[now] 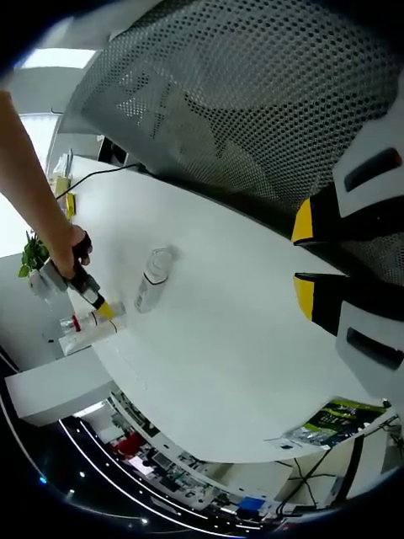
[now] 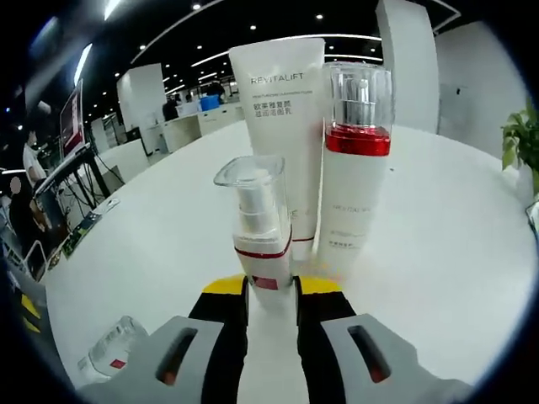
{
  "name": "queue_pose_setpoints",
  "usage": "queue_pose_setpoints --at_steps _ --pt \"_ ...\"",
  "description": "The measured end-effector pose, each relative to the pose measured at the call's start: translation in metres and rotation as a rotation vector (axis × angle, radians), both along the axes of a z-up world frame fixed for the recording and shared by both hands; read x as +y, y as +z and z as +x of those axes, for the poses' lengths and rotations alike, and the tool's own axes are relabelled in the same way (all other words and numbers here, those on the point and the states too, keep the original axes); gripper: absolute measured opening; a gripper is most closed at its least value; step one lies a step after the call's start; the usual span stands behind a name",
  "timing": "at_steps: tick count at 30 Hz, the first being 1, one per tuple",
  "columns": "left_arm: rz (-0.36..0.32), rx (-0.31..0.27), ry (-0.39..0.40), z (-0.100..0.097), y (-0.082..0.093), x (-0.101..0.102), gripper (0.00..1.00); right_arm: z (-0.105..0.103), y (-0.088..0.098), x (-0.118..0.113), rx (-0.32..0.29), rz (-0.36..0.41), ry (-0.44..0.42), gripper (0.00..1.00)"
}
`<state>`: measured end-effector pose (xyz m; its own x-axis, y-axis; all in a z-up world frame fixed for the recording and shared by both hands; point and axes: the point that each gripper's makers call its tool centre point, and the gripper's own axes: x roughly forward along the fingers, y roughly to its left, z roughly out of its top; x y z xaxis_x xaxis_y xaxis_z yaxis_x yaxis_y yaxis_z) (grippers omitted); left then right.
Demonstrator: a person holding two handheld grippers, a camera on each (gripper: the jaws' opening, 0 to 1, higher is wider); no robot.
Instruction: Arrange the skincare products in the storage area until every visible bottle or jar stands upright without overlapping.
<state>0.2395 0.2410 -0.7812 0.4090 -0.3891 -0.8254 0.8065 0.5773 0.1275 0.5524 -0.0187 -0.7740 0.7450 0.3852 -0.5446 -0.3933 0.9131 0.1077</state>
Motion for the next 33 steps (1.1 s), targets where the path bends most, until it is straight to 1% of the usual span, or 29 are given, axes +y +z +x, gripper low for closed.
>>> queue_pose_setpoints --at_steps 6,12,18,23,27,30,31,32,33 --pt "0.0 -0.004 0.002 0.001 0.001 0.001 0.14 0.011 -0.001 0.002 0.006 -0.016 -0.004 0.19" --pt "0.001 -0.007 0.007 0.001 0.001 0.001 0.14 0.016 0.001 0.002 0.018 -0.009 -0.039 0.19" --pt "0.001 -0.01 0.01 0.002 0.001 0.002 0.14 0.024 -0.002 -0.001 0.025 -0.01 -0.059 0.2" --pt "0.002 -0.013 0.012 0.002 0.002 0.002 0.14 0.022 0.0 0.002 0.03 0.001 -0.074 0.21" --pt "0.003 -0.016 0.011 0.003 0.002 0.002 0.14 0.019 0.004 -0.001 0.028 0.017 -0.101 0.24" --pt "0.002 -0.021 0.013 0.004 0.003 0.002 0.14 0.006 0.004 -0.003 0.045 0.046 -0.128 0.29" --pt "0.001 -0.021 0.014 0.004 0.003 0.002 0.14 0.006 0.003 -0.003 0.052 0.053 -0.13 0.31" --pt "0.001 -0.023 0.015 0.004 0.003 0.002 0.14 0.002 0.002 -0.003 0.062 0.066 -0.133 0.31" --pt "0.001 -0.024 0.014 0.004 0.003 0.002 0.14 -0.007 0.0 -0.004 0.086 0.093 -0.138 0.32"
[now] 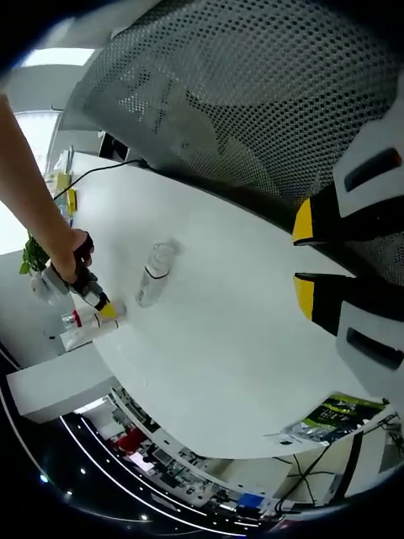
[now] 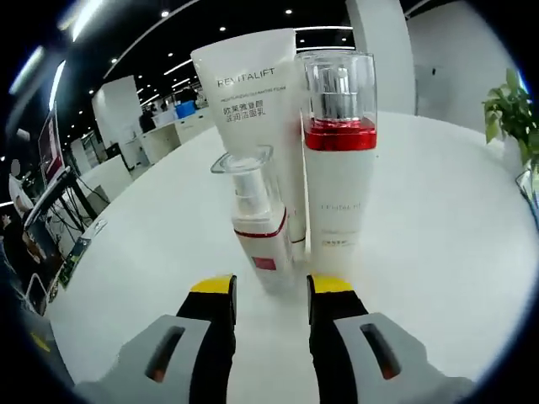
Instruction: Arrange the skincare products in the storage area until every visible bottle or jar stands upright without overlapping.
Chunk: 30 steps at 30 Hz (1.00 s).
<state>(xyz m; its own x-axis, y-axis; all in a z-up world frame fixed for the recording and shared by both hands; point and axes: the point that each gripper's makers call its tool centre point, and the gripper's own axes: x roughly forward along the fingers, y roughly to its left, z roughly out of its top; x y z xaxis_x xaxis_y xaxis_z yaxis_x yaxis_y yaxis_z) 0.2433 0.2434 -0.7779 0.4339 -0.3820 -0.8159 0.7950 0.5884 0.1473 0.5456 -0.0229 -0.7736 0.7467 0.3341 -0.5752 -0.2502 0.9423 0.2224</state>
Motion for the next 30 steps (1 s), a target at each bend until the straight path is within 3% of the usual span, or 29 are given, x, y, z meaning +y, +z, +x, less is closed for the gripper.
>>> queue_pose_setpoints --at_steps 4,7,9,12,15,16,21,24,25,27,30 --pt "-0.022 -0.004 -0.005 -0.001 0.003 -0.004 0.14 -0.034 0.002 0.006 0.014 0.075 0.008 0.34" --pt "-0.02 -0.011 -0.01 -0.001 0.003 -0.004 0.14 -0.06 0.007 0.019 0.008 0.116 0.093 0.4" --pt "-0.017 -0.012 -0.008 -0.001 0.003 -0.004 0.14 -0.086 0.017 0.033 0.008 0.093 0.162 0.43" --pt "-0.009 -0.027 -0.022 -0.001 0.005 -0.005 0.14 -0.108 0.031 0.048 -0.009 0.039 0.273 0.47" --pt "-0.012 -0.046 -0.02 0.001 0.007 -0.005 0.14 -0.127 0.035 0.067 0.0 0.011 0.459 0.47" --pt "-0.012 -0.045 -0.021 0.001 0.007 -0.005 0.14 -0.132 0.036 0.07 0.005 -0.018 0.513 0.48" --pt "-0.009 -0.053 -0.028 0.001 0.009 -0.005 0.14 -0.15 0.045 0.084 -0.066 -0.319 0.852 0.56" --pt "-0.01 -0.058 -0.022 0.003 0.009 -0.005 0.14 -0.155 0.036 0.088 -0.083 -0.503 1.057 0.64" --pt "-0.009 -0.06 -0.024 0.003 0.009 -0.005 0.14 -0.155 0.032 0.089 -0.109 -0.616 1.13 0.67" --pt "-0.007 -0.062 -0.026 0.003 0.009 -0.005 0.14 -0.161 0.021 0.089 -0.12 -0.765 1.298 0.69" --pt "-0.005 -0.067 -0.021 0.004 0.009 -0.004 0.14 -0.159 0.012 0.093 -0.129 -0.872 1.429 0.68"
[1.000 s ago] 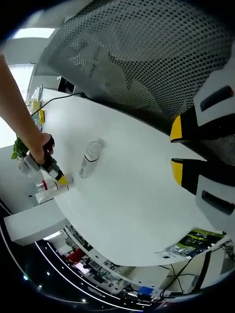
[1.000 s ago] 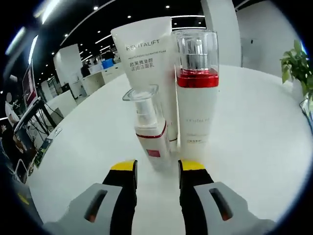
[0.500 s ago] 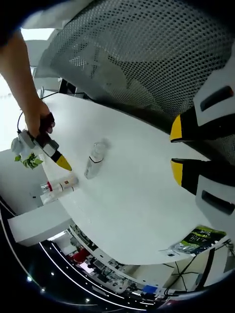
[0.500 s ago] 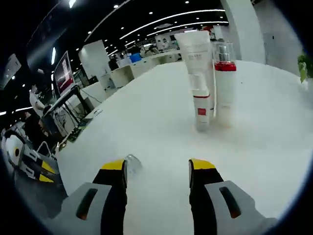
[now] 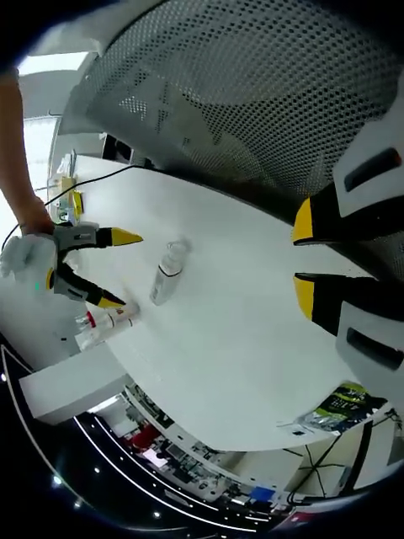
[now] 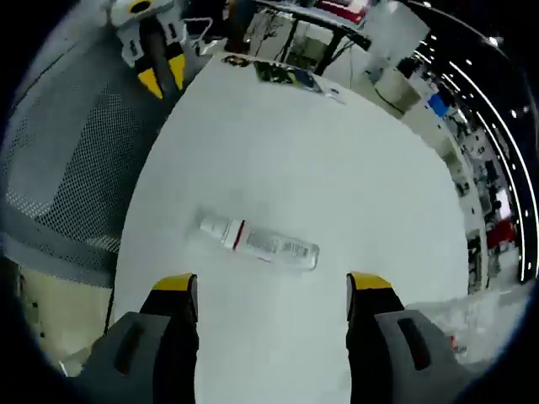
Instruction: Arrange the skincare products in the storage area until every visible bottle or jar stands upright without overlapping.
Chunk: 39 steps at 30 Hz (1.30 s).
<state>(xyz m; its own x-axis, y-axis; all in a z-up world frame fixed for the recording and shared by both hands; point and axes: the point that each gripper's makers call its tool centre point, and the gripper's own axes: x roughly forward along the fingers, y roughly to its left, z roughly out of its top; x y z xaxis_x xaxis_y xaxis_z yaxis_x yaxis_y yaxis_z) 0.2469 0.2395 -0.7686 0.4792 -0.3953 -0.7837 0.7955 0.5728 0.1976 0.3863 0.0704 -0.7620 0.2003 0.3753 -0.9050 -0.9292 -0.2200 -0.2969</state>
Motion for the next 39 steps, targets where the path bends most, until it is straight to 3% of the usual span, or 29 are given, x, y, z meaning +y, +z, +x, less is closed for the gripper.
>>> queue_pose_setpoints --at_steps 5,9,12,14,20,22,23,25,26,27,30,33,34,39 --pt "-0.001 -0.017 0.006 0.001 0.004 0.001 0.14 0.0 -0.006 0.019 0.032 -0.099 0.127 0.72" --pt "-0.011 -0.036 0.006 0.003 0.008 0.001 0.14 -0.004 -0.019 0.019 0.025 -0.268 0.299 0.72" --pt "-0.016 -0.043 0.0 0.004 0.009 -0.001 0.14 -0.009 -0.026 0.022 0.022 -0.351 0.376 0.67" --pt "-0.018 -0.048 -0.002 0.004 0.01 -0.001 0.14 -0.021 -0.034 0.023 0.059 -0.391 0.423 0.62" --pt "-0.014 -0.029 0.022 0.005 0.007 0.002 0.14 -0.038 -0.053 0.013 0.088 -0.49 0.46 0.43" --pt "-0.021 -0.033 0.014 0.004 0.01 0.0 0.14 -0.04 -0.052 0.005 0.092 -0.536 0.421 0.35" --pt "-0.022 -0.034 0.012 0.004 0.01 -0.001 0.14 -0.039 -0.051 0.009 0.086 -0.507 0.424 0.34" --pt "-0.024 -0.034 0.009 0.004 0.01 -0.001 0.14 -0.04 -0.049 0.001 0.097 -0.523 0.343 0.19" --pt "-0.027 -0.038 0.008 0.005 0.011 -0.002 0.14 -0.047 -0.054 0.011 0.117 -0.477 0.383 0.19" --pt "-0.03 -0.042 0.007 0.005 0.012 -0.002 0.14 -0.042 -0.05 0.002 0.101 -0.53 0.363 0.19" --pt "-0.036 -0.056 0.002 0.006 0.016 -0.003 0.14 -0.039 -0.05 0.004 0.111 -0.453 0.174 0.18" --pt "-0.064 -0.063 0.008 0.007 0.019 -0.004 0.14 -0.04 -0.048 0.006 0.13 -0.369 0.049 0.17" --pt "-0.102 -0.032 0.044 0.006 0.02 -0.004 0.14 -0.036 -0.043 0.007 0.098 -0.333 -0.004 0.17" --pt "-0.171 -0.069 0.055 0.011 0.033 -0.008 0.14 -0.032 -0.013 0.025 0.072 -0.12 -0.226 0.17"
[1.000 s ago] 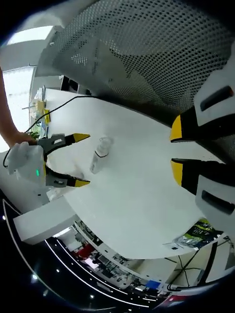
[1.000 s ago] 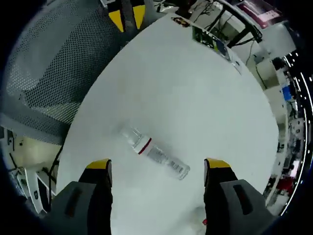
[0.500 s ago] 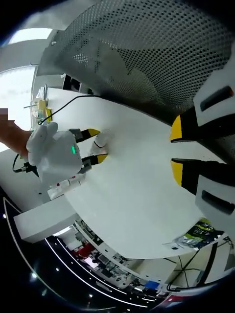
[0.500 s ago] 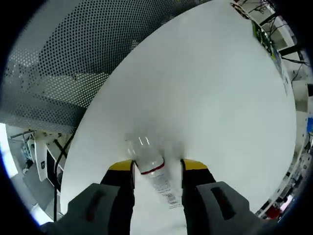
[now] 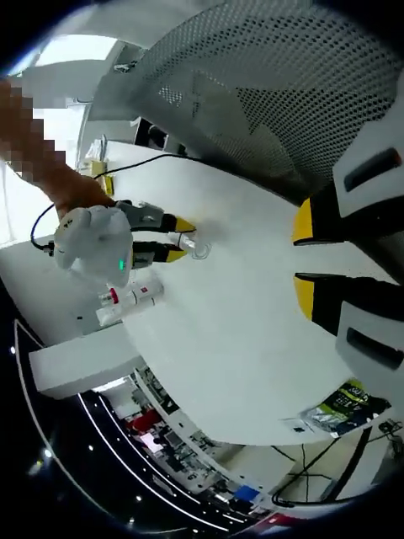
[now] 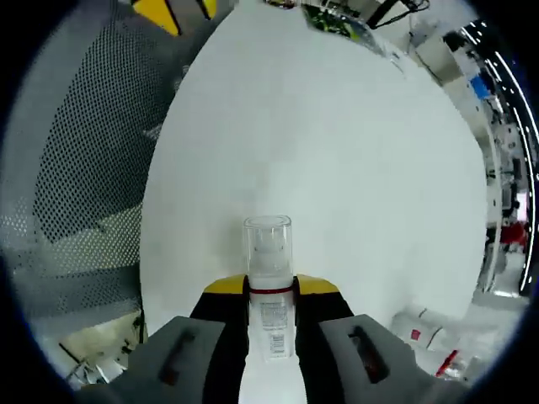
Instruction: Arrange the skincare products in the storage area until every visible bottle or jar stands upright without overlapping.
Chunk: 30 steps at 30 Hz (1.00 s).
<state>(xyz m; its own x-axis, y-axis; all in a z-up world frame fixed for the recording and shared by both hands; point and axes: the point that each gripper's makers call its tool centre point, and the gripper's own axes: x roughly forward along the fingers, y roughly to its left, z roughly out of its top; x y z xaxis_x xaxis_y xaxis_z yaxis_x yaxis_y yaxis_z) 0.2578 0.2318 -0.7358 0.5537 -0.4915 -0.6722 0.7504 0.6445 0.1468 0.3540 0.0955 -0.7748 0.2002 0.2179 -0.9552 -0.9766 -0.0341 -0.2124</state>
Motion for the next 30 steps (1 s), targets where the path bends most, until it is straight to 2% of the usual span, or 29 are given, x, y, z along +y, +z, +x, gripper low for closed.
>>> queue_pose_setpoints --at_steps 2,4,5,7,8,9,12,16,18,19,22,24,25,26,27,28,29,30 --pt "-0.032 -0.001 -0.017 -0.002 0.004 -0.005 0.14 -0.001 0.016 0.011 -0.014 0.111 -0.079 0.17" --pt "-0.12 0.006 -0.046 -0.006 0.014 -0.018 0.14 -0.002 0.034 0.022 -0.023 0.226 -0.174 0.17" --pt "-0.14 -0.009 -0.063 -0.007 0.018 -0.021 0.14 -0.002 0.038 0.025 -0.028 0.251 -0.188 0.17" --pt "-0.199 -0.01 -0.086 -0.01 0.027 -0.028 0.15 -0.005 0.057 0.037 -0.021 0.392 -0.292 0.17" --pt "-0.214 -0.023 -0.079 -0.009 0.031 -0.027 0.15 -0.004 0.072 0.043 -0.019 0.494 -0.365 0.17" --pt "-0.217 -0.023 -0.071 -0.007 0.032 -0.026 0.15 -0.003 0.081 0.046 -0.03 0.549 -0.413 0.17" --pt "-0.285 -0.006 -0.041 -0.005 0.04 -0.027 0.16 -0.006 0.111 0.059 -0.024 0.768 -0.549 0.17" --pt "-0.312 -0.009 -0.057 -0.008 0.044 -0.03 0.17 -0.015 0.133 0.069 0.043 0.973 -0.673 0.17" --pt "-0.334 0.025 -0.095 -0.016 0.045 -0.036 0.18 -0.02 0.148 0.077 0.11 1.141 -0.723 0.17" --pt "-0.372 0.051 -0.128 -0.023 0.049 -0.041 0.19 -0.027 0.155 0.083 0.133 1.211 -0.743 0.17" --pt "-0.421 0.052 -0.146 -0.027 0.062 -0.041 0.21 -0.036 0.166 0.088 0.205 1.344 -0.782 0.17" --pt "-0.536 0.071 -0.114 -0.027 0.08 -0.042 0.28 -0.043 0.169 0.091 0.236 1.385 -0.779 0.17" --pt "-0.58 0.122 -0.085 -0.03 0.083 -0.042 0.36 -0.042 0.166 0.09 0.245 1.394 -0.773 0.17" --pt "-0.572 0.145 -0.069 -0.03 0.081 -0.04 0.42 -0.045 0.168 0.091 0.266 1.412 -0.77 0.17" --pt "-0.568 0.141 -0.079 -0.03 0.082 -0.04 0.46 -0.053 0.174 0.095 0.281 1.428 -0.768 0.17" --pt "-0.569 0.169 -0.08 -0.034 0.081 -0.041 0.48 -0.054 0.176 0.095 0.257 1.436 -0.755 0.17" --pt "-0.555 0.192 -0.075 -0.037 0.079 -0.04 0.48 -0.055 0.178 0.096 0.277 1.459 -0.76 0.17" --pt "-0.556 0.182 -0.075 -0.037 0.079 -0.04 0.5 -0.057 0.182 0.097 0.332 1.503 -0.78 0.17"
